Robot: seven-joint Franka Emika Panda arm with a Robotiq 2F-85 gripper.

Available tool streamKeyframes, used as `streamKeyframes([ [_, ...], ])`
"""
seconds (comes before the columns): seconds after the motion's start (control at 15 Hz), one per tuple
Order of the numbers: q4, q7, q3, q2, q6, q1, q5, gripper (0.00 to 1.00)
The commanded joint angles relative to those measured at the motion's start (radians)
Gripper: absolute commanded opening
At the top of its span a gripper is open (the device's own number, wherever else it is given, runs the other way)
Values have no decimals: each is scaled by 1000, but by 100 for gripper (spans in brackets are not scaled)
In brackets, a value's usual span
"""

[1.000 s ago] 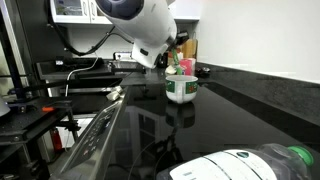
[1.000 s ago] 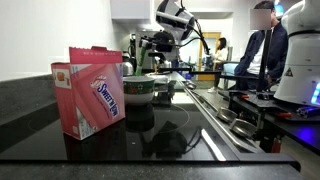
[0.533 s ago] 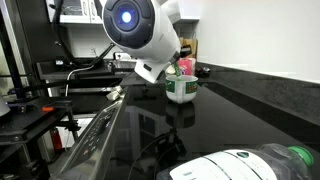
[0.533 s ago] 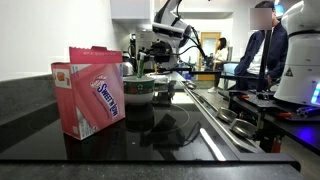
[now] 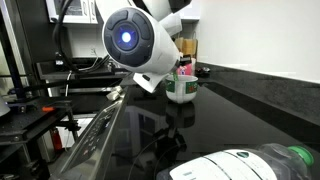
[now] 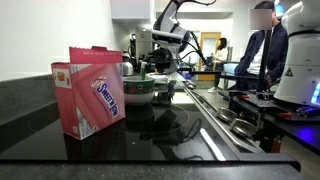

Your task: Pick up the pen from the top of the stove and put it in the mug cup.

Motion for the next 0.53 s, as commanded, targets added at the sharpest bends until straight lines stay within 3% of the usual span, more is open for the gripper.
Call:
streamKeyframes([
  [0.0,8,31,-20,4,-12,12,4,60],
  [0.33,-28,15,-43,-47,65,33,3,98],
  [0.47,-42,7,-49,-74,81,36,-4,100],
])
